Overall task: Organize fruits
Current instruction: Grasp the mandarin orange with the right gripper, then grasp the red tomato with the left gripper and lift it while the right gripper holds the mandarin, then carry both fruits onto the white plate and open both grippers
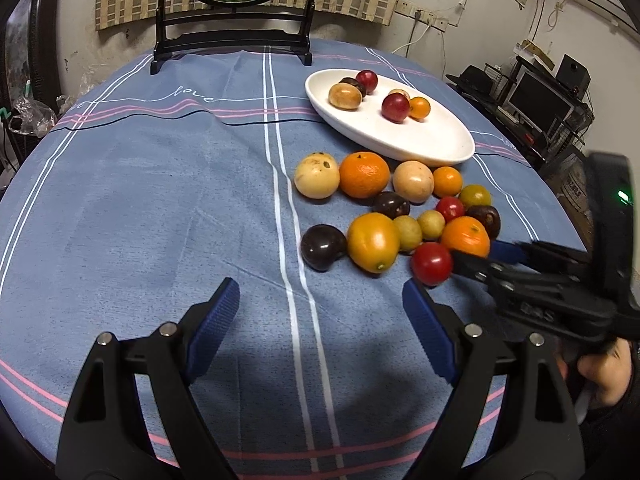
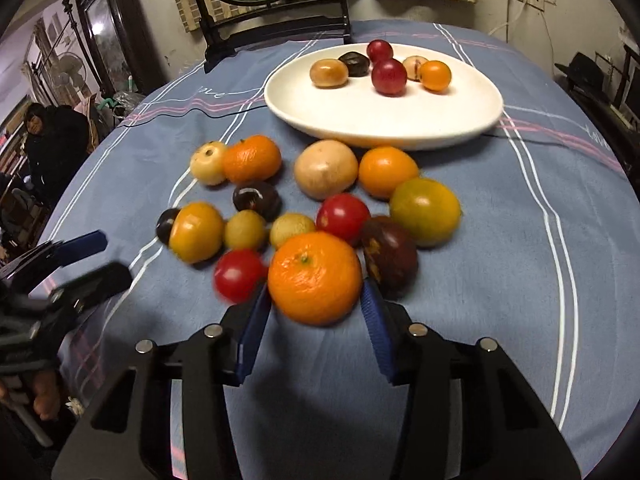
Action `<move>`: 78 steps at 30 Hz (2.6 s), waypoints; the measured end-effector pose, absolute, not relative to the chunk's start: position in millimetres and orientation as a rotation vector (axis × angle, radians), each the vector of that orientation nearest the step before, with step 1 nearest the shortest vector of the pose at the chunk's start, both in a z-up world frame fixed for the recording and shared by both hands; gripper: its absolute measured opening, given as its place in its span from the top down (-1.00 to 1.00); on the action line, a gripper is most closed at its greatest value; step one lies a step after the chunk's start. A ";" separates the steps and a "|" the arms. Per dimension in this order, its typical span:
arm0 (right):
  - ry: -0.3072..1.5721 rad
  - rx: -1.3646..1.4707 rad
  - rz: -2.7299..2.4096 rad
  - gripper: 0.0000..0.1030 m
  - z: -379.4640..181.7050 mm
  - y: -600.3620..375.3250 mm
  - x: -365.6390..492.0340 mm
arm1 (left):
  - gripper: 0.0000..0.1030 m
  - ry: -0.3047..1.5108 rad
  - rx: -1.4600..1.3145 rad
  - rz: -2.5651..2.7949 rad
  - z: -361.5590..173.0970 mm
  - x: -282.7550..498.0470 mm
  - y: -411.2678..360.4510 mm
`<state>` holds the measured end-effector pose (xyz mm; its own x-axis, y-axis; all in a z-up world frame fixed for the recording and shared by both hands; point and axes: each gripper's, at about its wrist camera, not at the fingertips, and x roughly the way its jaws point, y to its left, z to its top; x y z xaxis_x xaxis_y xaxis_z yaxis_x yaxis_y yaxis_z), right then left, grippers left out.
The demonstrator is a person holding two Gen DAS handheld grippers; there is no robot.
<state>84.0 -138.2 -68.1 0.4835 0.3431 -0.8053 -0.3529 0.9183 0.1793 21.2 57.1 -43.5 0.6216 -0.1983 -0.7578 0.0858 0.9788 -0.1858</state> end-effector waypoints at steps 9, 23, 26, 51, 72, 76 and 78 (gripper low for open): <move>0.955 -0.006 0.418 0.09 -52.4 -166.3 51.8 | -0.66 0.897 -0.117 -0.281 -39.1 16.8 25.9; 0.956 0.073 0.379 0.07 -62.6 -230.6 30.2 | -0.35 0.987 -0.067 -0.265 -65.0 38.4 -33.7; 0.956 0.083 0.391 0.07 -63.0 -233.6 30.2 | -0.15 0.992 -0.055 -0.246 -68.4 45.2 -39.9; 0.925 0.066 0.415 0.07 -43.5 -205.0 42.1 | 0.41 0.882 -0.089 -0.266 -33.9 33.0 -14.7; 0.950 -0.049 0.364 0.09 -17.8 -181.7 246.4 | 0.40 0.934 -0.094 -0.251 -3.5 230.0 -10.9; 0.996 -0.039 0.356 0.09 -34.0 -182.0 274.8 | 0.40 0.999 -0.105 -0.238 -26.3 264.4 -16.1; 1.008 -0.044 0.357 0.09 -39.0 -182.3 280.3 | 0.40 1.007 -0.097 -0.239 -31.7 271.0 -18.7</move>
